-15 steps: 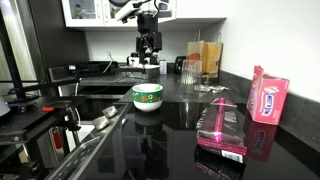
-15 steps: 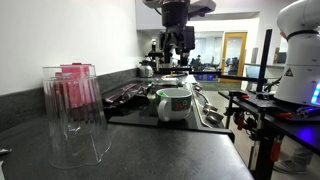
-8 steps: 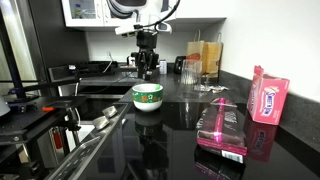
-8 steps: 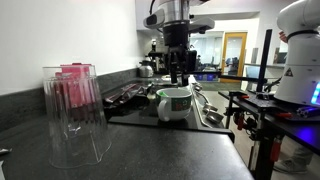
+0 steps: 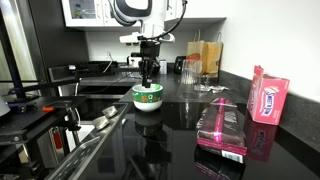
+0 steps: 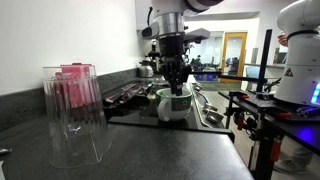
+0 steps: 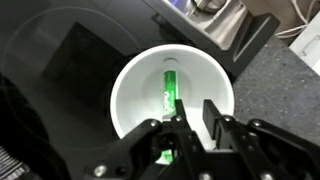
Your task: Remove the green marker from the white and green mug
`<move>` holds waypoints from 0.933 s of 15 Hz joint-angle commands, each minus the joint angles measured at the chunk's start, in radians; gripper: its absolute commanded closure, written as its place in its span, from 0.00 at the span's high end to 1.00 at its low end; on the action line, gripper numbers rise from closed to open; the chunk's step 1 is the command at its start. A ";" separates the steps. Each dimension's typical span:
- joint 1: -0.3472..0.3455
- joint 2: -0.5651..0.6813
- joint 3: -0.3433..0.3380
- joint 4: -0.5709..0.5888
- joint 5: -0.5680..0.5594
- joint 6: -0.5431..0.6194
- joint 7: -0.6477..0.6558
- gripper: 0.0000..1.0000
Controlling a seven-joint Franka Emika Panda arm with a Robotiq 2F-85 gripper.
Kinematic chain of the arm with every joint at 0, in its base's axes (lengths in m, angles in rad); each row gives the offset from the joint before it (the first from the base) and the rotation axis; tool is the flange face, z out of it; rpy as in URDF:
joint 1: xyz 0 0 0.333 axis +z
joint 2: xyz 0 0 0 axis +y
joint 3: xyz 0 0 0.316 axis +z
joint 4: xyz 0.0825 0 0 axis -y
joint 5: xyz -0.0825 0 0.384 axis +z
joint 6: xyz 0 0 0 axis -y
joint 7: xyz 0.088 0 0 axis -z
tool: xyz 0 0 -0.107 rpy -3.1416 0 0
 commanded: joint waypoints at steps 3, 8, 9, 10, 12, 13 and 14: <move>0.000 0.055 -0.004 0.047 -0.003 0.016 0.052 0.45; -0.002 0.078 -0.013 0.066 -0.011 0.024 0.057 0.29; -0.002 0.080 -0.015 0.068 -0.013 0.026 0.059 0.24; -0.003 0.085 -0.018 0.071 -0.015 0.025 0.061 0.26; -0.002 0.092 -0.023 0.074 -0.024 0.026 0.064 0.29; -0.002 0.097 -0.025 0.075 -0.027 0.030 0.061 0.31; 0.001 0.102 -0.027 0.076 -0.034 0.030 0.062 0.31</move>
